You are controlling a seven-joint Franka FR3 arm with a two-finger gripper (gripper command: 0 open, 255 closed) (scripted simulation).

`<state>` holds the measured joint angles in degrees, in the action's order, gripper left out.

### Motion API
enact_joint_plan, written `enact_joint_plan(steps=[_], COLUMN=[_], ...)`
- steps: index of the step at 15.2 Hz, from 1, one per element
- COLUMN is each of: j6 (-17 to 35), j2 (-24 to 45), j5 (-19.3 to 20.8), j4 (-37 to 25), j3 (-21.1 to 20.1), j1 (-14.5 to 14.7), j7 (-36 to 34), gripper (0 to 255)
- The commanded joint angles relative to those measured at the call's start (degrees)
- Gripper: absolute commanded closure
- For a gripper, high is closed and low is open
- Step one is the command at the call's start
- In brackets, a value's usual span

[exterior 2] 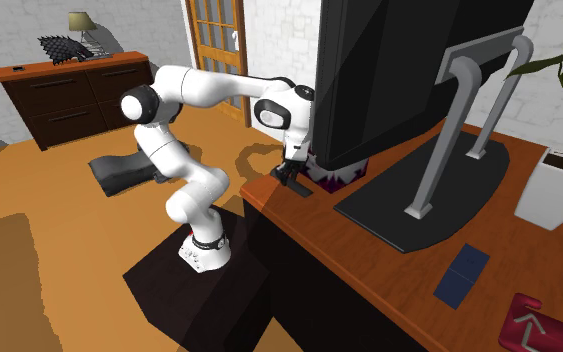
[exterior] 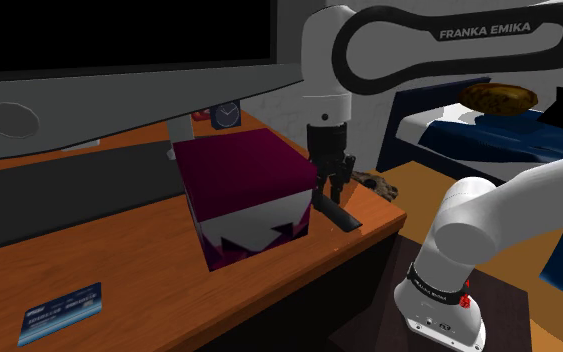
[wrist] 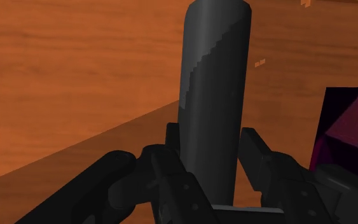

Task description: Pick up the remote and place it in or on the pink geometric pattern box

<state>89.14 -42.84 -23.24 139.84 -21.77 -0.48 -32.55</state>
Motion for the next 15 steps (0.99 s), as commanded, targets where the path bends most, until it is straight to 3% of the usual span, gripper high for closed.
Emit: enact_joint_plan(steps=[1, 15], j6=[-1.2, -10.9], j2=[0.3, 2.3], j5=[0.1, 1.9], j4=[-1.3, -13.1], j3=[0.2, 2.4], j1=[0.0, -0.7], j7=[-0.3, -2.4], gripper=[255, 255])
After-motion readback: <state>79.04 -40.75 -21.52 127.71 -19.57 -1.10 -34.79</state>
